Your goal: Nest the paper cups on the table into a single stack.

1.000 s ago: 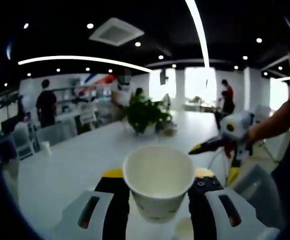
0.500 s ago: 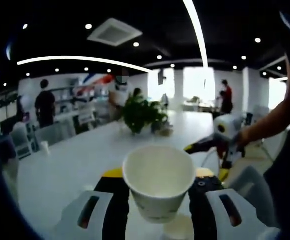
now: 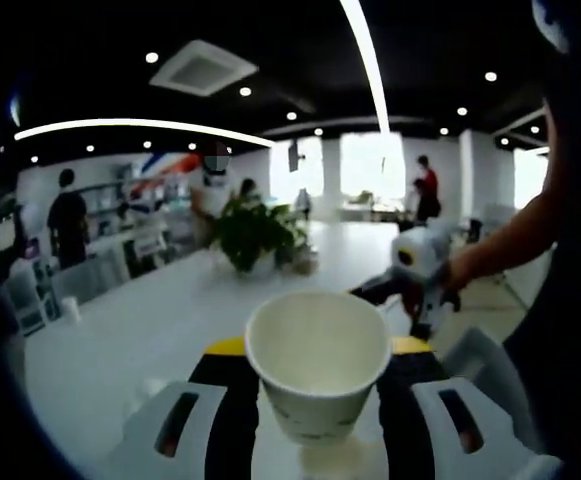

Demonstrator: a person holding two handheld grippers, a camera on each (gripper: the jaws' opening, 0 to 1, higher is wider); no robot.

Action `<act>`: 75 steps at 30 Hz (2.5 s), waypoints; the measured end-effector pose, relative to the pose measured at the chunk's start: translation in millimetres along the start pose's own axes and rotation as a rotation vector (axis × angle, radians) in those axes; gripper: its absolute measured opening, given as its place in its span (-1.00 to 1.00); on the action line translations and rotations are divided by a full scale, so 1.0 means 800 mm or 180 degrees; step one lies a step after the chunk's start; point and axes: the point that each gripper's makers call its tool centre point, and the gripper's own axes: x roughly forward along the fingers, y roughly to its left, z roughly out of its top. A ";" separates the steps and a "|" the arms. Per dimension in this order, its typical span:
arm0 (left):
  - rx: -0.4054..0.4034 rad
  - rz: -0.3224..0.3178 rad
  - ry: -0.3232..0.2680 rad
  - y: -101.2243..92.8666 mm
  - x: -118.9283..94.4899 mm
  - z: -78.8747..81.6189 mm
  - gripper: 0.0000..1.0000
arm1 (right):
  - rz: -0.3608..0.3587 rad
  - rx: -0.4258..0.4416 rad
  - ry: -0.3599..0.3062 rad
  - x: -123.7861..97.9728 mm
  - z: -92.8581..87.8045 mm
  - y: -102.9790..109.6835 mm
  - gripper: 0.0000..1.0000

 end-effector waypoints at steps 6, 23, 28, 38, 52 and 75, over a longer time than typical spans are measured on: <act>-0.0047 -0.0149 -0.0025 -0.014 0.005 0.000 -0.12 | -0.0008 0.0014 0.0009 -0.003 -0.005 0.001 1.00; -0.0018 -0.0222 0.0030 -0.022 0.013 -0.012 -0.13 | -0.0016 0.0035 0.0006 -0.005 -0.011 0.003 1.00; 0.0025 -0.0277 0.0070 -0.031 0.018 -0.018 -0.13 | -0.0024 0.0040 0.0007 -0.006 -0.012 0.003 1.00; 0.0067 -0.0290 0.0145 -0.034 0.023 -0.038 -0.13 | -0.0041 0.0066 0.0013 -0.009 -0.016 0.002 1.00; 0.0007 -0.0258 0.0141 -0.036 0.022 -0.051 -0.13 | -0.0042 0.0073 0.0019 -0.013 -0.021 0.006 1.00; 0.0010 -0.0161 0.0093 -0.034 0.020 -0.075 -0.15 | -0.0048 0.0054 0.0062 -0.018 -0.027 0.010 1.00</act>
